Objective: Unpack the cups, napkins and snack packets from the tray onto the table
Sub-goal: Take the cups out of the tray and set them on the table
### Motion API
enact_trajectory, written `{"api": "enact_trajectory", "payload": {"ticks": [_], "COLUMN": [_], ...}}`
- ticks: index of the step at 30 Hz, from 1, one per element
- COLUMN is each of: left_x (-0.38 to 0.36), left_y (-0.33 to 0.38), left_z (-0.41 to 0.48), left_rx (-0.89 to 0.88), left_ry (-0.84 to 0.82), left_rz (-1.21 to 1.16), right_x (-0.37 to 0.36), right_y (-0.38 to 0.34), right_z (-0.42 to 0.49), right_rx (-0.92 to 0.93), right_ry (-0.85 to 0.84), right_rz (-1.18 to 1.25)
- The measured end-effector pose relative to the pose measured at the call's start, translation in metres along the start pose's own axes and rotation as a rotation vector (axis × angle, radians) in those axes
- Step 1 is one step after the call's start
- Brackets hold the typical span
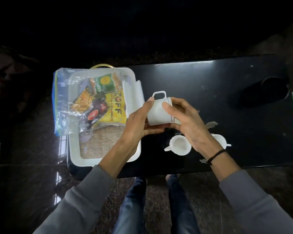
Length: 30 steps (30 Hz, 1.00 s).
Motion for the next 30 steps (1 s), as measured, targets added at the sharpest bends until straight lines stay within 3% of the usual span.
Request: {"api": "enact_trajectory", "payload": {"ticks": [7, 12, 18, 24, 30], "left_x": [-0.068, -0.105, -0.143, -0.168, -0.173], "left_y": [-0.007, -0.023, -0.044, -0.063, -0.079], "left_z": [0.022, 0.039, 0.054, 0.067, 0.082], "left_rx": [0.060, 0.110, -0.003, -0.072, -0.024], "left_ry": [-0.073, -0.096, -0.119, -0.074, -0.039], "left_rz": [0.119, 0.228, 0.297, 0.347, 0.485], "right_x": [0.063, 0.106, 0.151, 0.177, 0.190], "right_y": [-0.008, -0.012, -0.006, 0.000, 0.009], "right_z": [-0.021, -0.034, -0.043, -0.032, -0.016], "right_rx": [0.004, -0.065, -0.152, -0.161, -0.272], "right_ry": [0.103, 0.229, 0.453, 0.394, 0.346], "right_rz": [-0.074, -0.281, -0.434, -0.551, -0.665]}}
Point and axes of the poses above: each hand's wrist, its own z-axis towards the middle knuckle, its own x-axis out of the back of the hand, y = z × x, the point moved 4 cm from there along z, towards the middle knuckle, and after that the axes turned 7 degrees about -y, right-handed, at the moved point
